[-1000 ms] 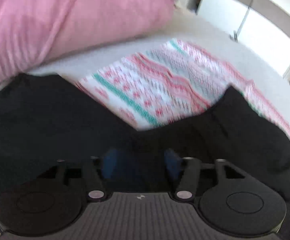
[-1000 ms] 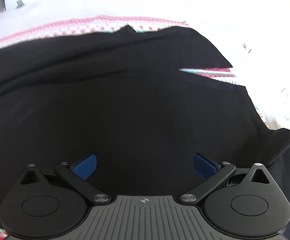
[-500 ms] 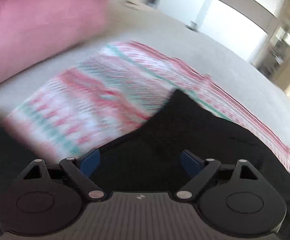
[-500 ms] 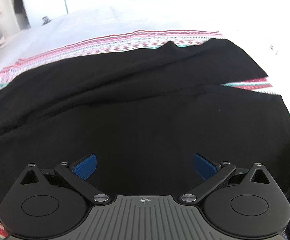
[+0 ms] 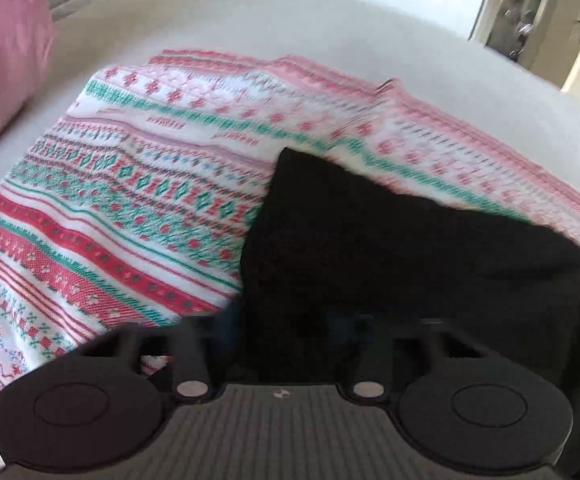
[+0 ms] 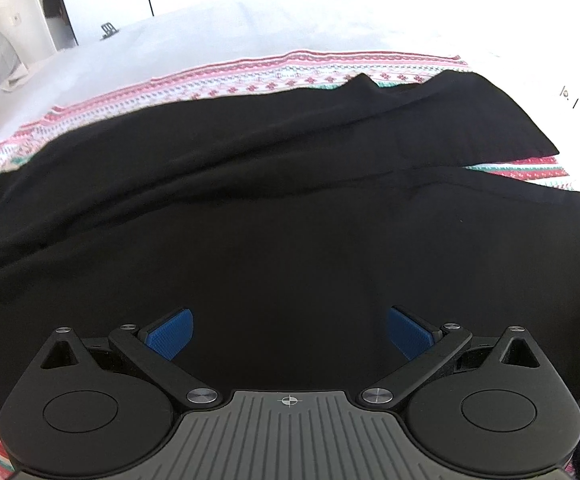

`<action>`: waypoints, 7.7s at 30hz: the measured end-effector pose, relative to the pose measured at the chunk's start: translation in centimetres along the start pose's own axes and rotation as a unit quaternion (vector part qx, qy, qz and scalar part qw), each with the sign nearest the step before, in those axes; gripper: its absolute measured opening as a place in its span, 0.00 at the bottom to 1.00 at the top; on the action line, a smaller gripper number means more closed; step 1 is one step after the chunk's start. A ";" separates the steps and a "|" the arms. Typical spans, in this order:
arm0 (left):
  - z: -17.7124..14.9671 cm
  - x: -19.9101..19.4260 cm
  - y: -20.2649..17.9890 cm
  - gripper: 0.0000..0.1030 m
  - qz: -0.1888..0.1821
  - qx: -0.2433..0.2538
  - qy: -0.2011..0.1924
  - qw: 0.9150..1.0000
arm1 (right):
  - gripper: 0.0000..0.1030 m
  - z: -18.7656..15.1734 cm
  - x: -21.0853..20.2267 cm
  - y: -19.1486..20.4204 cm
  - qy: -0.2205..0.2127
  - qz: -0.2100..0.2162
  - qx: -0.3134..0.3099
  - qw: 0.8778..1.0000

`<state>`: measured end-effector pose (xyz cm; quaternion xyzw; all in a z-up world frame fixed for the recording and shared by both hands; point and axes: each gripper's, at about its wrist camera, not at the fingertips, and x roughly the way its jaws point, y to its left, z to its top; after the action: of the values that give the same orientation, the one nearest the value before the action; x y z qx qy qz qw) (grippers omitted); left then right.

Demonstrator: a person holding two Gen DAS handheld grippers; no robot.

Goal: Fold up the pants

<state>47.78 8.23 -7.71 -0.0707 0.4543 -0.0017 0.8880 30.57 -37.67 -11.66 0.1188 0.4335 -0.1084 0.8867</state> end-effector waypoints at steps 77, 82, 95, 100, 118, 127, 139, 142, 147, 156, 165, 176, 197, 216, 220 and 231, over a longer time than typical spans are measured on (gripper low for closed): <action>3.5 -7.2 4.6 0.06 -0.007 -0.073 -0.160 0.984 | 0.03 22.5 4.3 -19.7 -0.201 0.037 0.168 0.964; 3.0 -6.8 3.9 0.06 0.007 -0.066 -0.145 0.987 | 0.03 20.4 7.8 -19.7 -0.142 0.022 0.202 0.969; -1.9 -15.4 8.5 0.06 -0.112 -0.122 -0.232 0.958 | 0.03 18.7 -7.5 -19.2 -0.333 0.150 0.181 0.913; -11.8 -14.5 10.7 0.07 -0.087 -0.091 -0.131 0.983 | 0.03 4.0 -8.5 -23.3 -0.263 0.096 0.219 0.935; -17.0 -17.4 14.0 0.74 -0.080 -0.143 -0.062 0.985 | 0.67 -2.4 -5.3 -23.0 -0.157 -0.082 0.121 0.977; -17.8 -15.8 15.3 0.76 -0.104 -0.229 -0.019 0.968 | 0.15 0.9 2.1 -20.9 -0.064 -0.108 0.006 0.992; -17.7 -15.0 13.2 0.72 -0.032 -0.153 -0.023 0.988 | 0.00 -3.7 -5.2 -27.5 -0.131 -0.192 0.179 0.956; -17.8 -15.2 13.5 0.72 -0.035 -0.162 -0.020 0.986 | 0.01 -4.2 -4.7 -27.1 -0.114 -0.197 0.168 0.959; -18.1 -15.7 14.1 0.72 -0.032 -0.168 -0.019 0.985 | 0.01 -5.3 -6.8 -27.0 -0.139 -0.232 0.230 0.935; -18.4 -16.8 14.5 0.72 -0.038 -0.185 -0.019 0.982 | 0.55 -4.5 -6.9 -26.6 -0.137 -0.289 0.202 0.926; -18.3 -19.8 14.8 0.73 -0.078 -0.207 -0.042 0.974 | 0.81 -4.6 -8.8 -27.0 -0.177 -0.335 0.235 0.895; -17.2 -16.1 13.2 0.90 -0.095 -0.295 -0.009 0.951 | 0.84 -1.3 -4.9 -10.0 -0.150 -0.113 -0.006 0.982; -19.3 -17.5 15.4 0.69 -0.177 -0.387 -0.052 0.903 | 0.85 -7.0 -5.1 20.8 -0.117 0.198 -0.482 0.845; -20.5 -20.8 18.5 0.74 -0.165 -0.254 -0.080 0.950 | 0.10 -5.6 -1.3 46.3 -0.166 0.275 -0.564 0.761; -17.6 -18.9 14.6 0.74 -0.180 -0.135 -0.034 0.974 | 0.09 0.8 -3.8 42.3 -0.196 0.328 -0.410 0.828; -8.3 -9.0 8.0 0.69 -0.250 -0.073 0.014 0.965 | 0.10 2.8 -3.8 40.6 -0.189 0.336 -0.383 0.839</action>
<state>35.28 15.72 -6.29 -0.2463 0.4332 -0.1915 0.8456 42.37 0.31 -2.24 -0.1150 0.1983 0.3508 0.9080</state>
